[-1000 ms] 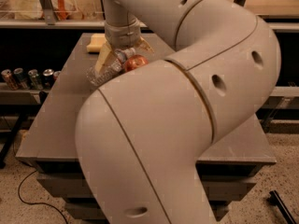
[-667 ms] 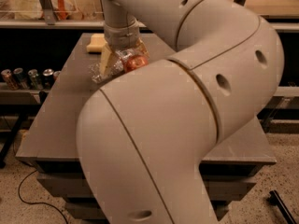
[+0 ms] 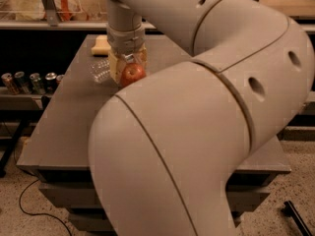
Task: Pick apple
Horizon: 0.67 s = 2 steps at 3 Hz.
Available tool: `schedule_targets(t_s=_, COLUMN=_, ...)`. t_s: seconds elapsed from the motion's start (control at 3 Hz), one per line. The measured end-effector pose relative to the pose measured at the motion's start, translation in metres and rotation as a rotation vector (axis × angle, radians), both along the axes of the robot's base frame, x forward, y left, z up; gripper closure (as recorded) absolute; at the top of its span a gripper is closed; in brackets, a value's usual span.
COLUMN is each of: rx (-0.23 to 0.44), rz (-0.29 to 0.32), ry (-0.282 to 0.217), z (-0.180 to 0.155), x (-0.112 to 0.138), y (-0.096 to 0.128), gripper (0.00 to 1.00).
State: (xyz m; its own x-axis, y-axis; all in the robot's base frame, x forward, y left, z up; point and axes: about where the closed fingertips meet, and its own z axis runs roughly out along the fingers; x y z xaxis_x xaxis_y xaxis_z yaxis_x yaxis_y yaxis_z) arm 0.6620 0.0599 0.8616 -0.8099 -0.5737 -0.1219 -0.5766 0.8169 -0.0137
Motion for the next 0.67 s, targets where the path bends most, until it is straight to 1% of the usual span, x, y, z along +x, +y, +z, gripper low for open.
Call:
schedule_targets(t_s=0.33, rx=0.016, rz=0.055, ry=-0.029, z=0.0066, x=-0.0052, y=0.0106, gripper=0.88)
schedule_targets(t_s=0.67, rx=0.036, rz=0.081, ry=-0.044, z=0.0100, x=-0.0088, y=0.0148, gripper=1.00)
